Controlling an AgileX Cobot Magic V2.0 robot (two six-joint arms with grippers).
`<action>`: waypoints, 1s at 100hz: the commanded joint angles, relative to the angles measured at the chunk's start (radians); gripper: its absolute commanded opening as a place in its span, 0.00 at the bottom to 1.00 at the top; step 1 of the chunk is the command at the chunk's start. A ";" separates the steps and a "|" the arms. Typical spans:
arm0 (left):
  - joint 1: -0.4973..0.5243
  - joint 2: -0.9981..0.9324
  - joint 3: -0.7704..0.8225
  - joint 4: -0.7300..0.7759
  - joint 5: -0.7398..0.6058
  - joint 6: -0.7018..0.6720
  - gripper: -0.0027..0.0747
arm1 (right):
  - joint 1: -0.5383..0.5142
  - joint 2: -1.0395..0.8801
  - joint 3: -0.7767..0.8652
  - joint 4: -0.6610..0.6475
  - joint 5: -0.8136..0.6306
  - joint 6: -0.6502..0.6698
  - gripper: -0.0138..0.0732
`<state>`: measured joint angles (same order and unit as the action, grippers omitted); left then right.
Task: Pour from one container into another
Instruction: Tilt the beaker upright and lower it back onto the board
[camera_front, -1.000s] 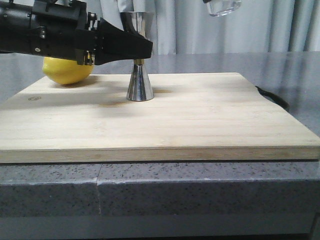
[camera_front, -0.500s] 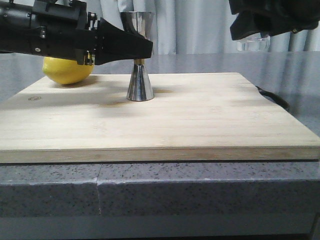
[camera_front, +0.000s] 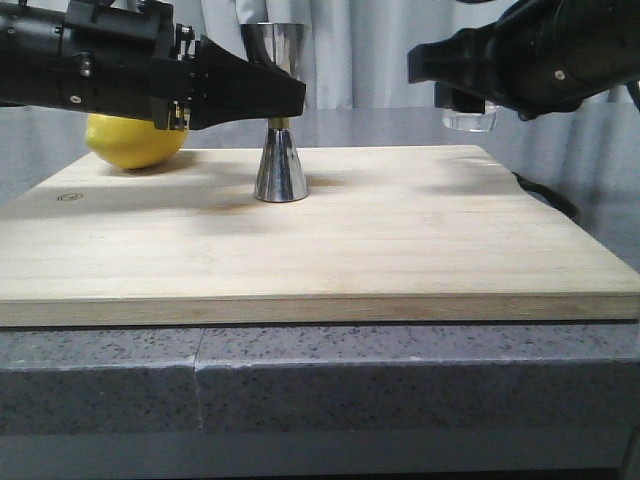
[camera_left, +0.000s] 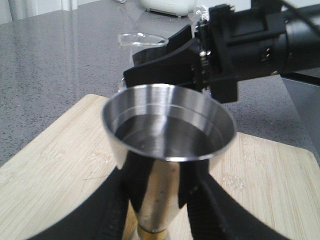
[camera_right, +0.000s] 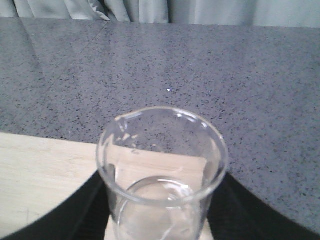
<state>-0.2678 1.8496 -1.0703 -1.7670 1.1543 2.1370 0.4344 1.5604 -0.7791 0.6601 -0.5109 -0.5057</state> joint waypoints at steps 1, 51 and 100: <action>-0.006 -0.043 -0.029 -0.074 0.116 0.002 0.34 | 0.001 -0.004 -0.031 -0.012 -0.116 0.028 0.51; -0.006 -0.043 -0.029 -0.074 0.116 0.002 0.34 | 0.001 0.110 -0.033 -0.155 -0.231 0.144 0.51; -0.006 -0.043 -0.029 -0.074 0.116 0.002 0.34 | 0.001 0.131 -0.033 -0.193 -0.210 0.144 0.71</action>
<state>-0.2678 1.8496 -1.0703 -1.7670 1.1561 2.1370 0.4344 1.7241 -0.7866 0.4913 -0.6584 -0.3657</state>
